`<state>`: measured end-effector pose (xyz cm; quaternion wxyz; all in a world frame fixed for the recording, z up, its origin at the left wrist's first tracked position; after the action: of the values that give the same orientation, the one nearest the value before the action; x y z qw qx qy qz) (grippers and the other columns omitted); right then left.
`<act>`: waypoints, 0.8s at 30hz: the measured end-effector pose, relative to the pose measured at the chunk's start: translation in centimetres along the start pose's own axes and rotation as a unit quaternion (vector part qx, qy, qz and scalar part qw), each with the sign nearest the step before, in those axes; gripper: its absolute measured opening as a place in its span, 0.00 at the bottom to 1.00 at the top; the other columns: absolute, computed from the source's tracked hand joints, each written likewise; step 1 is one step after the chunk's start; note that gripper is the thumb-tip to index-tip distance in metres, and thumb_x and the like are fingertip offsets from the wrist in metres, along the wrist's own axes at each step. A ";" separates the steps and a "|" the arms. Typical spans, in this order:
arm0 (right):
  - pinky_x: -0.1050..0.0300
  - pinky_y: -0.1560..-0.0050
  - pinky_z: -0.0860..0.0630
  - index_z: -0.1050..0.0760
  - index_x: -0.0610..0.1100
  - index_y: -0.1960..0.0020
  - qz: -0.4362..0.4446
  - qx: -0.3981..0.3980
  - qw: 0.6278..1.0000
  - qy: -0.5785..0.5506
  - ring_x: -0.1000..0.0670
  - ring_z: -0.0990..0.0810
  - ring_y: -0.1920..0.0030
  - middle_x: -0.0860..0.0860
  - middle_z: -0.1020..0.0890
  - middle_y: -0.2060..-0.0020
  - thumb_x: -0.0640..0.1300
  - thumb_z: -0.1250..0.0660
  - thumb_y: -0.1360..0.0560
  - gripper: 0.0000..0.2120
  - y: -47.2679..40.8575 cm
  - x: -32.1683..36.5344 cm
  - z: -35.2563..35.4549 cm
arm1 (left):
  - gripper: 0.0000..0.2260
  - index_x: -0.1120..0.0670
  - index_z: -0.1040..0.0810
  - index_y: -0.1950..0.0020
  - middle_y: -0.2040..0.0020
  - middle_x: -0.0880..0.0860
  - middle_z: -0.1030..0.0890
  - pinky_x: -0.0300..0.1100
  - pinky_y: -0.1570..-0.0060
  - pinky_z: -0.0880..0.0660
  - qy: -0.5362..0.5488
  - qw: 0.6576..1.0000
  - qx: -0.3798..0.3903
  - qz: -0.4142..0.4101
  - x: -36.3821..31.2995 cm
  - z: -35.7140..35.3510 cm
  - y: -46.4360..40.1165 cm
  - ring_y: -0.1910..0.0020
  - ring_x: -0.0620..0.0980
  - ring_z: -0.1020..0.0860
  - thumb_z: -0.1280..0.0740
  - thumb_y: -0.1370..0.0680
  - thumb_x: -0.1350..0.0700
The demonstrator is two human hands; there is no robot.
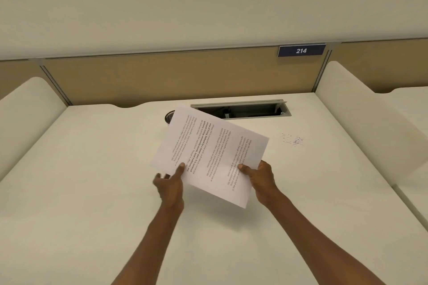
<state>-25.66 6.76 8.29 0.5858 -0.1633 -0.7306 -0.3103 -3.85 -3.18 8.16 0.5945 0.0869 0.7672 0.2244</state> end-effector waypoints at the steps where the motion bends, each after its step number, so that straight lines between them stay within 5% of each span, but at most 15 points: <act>1: 0.48 0.49 0.19 0.21 0.42 0.43 0.002 0.006 1.000 0.014 0.45 0.15 0.51 0.47 0.15 0.50 0.35 0.26 0.29 0.15 -0.1 0.1 0.8 | 0.44 0.62 0.45 0.21 0.30 0.55 0.27 0.46 0.34 0.29 -0.036 0.999 -0.036 -0.019 -0.8 0.6 -0.4 0.34 0.54 0.24 0.21 0.28 0.57; 4: 0.51 0.52 0.18 0.21 0.41 0.42 0.015 0.024 0.998 0.057 0.46 0.15 0.53 0.47 0.15 0.50 0.36 0.26 0.29 0.16 -0.4 0.3 2.9 | 0.50 0.58 0.51 0.19 0.22 0.57 0.37 0.49 0.27 0.36 -0.122 0.988 -0.046 -0.087 -2.9 1.8 -1.5 0.24 0.55 0.34 0.20 0.29 0.52; 10: 0.48 0.50 0.18 0.21 0.41 0.42 0.028 0.105 0.991 0.083 0.45 0.15 0.51 0.46 0.15 0.49 0.36 0.27 0.28 0.15 -0.5 1.0 4.7 | 0.49 0.56 0.46 0.19 0.21 0.54 0.37 0.53 0.28 0.35 -0.225 0.961 0.091 -0.133 -5.1 2.0 -2.1 0.22 0.53 0.38 0.19 0.31 0.50; 15: 0.53 0.52 0.19 0.20 0.43 0.43 0.035 0.143 0.985 0.091 0.46 0.15 0.50 0.48 0.14 0.49 0.37 0.28 0.27 0.13 -0.6 1.4 4.7 | 0.25 0.54 0.19 0.39 0.44 0.54 0.14 0.58 0.46 0.18 -0.273 0.919 0.263 -0.109 -4.3 2.8 -1.1 0.48 0.55 0.14 0.21 0.32 0.46; 19: 0.53 0.51 0.19 0.19 0.43 0.45 0.071 0.064 0.992 0.086 0.47 0.15 0.51 0.50 0.14 0.52 0.38 0.26 0.28 0.12 -1.1 1.5 3.9 | 0.11 0.53 0.17 0.45 0.51 0.49 0.13 0.46 0.54 0.18 -0.218 0.946 0.175 -0.163 -3.1 2.3 0.2 0.52 0.52 0.14 0.24 0.25 0.54; 24: 0.70 0.63 0.24 0.18 0.45 0.49 0.111 0.023 0.990 0.084 0.57 0.17 0.58 0.53 0.15 0.56 0.38 0.26 0.28 0.09 -1.2 3.0 2.4 | 0.07 0.48 0.19 0.47 0.54 0.42 0.15 0.33 0.61 0.23 -0.160 0.958 0.111 -0.209 -3.1 1.3 1.5 0.59 0.36 0.17 0.26 0.23 0.56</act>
<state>-29.00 7.00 10.54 0.6791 -0.2033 -0.6633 -0.2396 -1.99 -2.83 11.27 0.7295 0.0251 0.6834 -0.0084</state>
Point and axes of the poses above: each hand's wrist, its own y-axis away from the middle knuckle, its own z-axis out of the back of the hand, x = y × z, the point moved 2 cm from there along -y, towards the middle knuckle
